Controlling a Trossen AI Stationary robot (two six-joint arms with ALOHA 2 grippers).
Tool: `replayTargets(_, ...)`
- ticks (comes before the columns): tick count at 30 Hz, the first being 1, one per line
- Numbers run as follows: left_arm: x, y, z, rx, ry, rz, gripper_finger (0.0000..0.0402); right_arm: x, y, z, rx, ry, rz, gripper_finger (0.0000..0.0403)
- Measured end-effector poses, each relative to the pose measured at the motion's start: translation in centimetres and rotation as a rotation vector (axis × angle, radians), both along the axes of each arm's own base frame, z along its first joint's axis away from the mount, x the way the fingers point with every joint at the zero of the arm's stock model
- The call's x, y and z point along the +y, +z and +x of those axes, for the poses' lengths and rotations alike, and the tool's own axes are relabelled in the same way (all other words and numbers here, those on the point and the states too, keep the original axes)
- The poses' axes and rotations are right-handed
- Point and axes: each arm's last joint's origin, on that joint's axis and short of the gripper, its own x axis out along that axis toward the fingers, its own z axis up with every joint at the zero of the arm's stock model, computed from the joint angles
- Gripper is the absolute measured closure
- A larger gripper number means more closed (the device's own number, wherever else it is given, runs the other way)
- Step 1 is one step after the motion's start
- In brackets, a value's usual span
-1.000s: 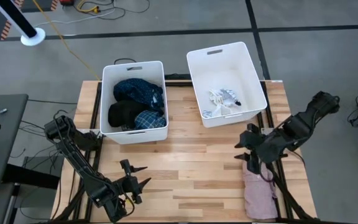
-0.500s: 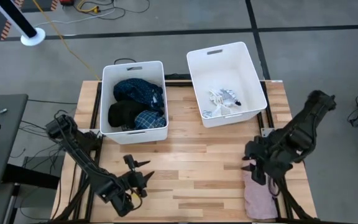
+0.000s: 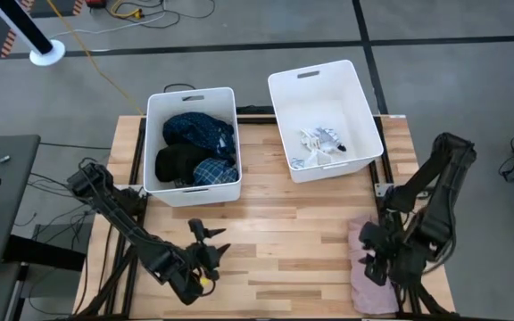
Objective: Sort clothes
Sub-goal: Put the pink polo shirt into the left bin
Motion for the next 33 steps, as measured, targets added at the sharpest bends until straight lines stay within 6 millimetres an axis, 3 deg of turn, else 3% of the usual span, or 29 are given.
replayTargets(8, 0.4, 0.6, 2.3, 0.051, -0.126, -0.019, 0.0177, 3.5, -3.2, -0.7, 0.201, -0.094, -0.005, 0.0188)
replayTargets(17, 1.0, 1.3, 5.1, 0.056, -0.366, -0.147, 0.0177, 5.8, -5.3, -2.5, 0.254, -0.232, -0.033, 0.0188)
replayTargets(21, 1.2, 1.1, 6.0, 0.049, -0.412, -0.192, 0.0177, 5.9, -5.8, -2.9, 0.268, -0.289, -0.077, 0.0188)
replayTargets(33, 1.1, -0.2, 6.8, 0.075, -0.460, -0.254, 0.0177, 4.0, -6.3, -1.5, 0.310, -0.360, -0.254, 0.0188)
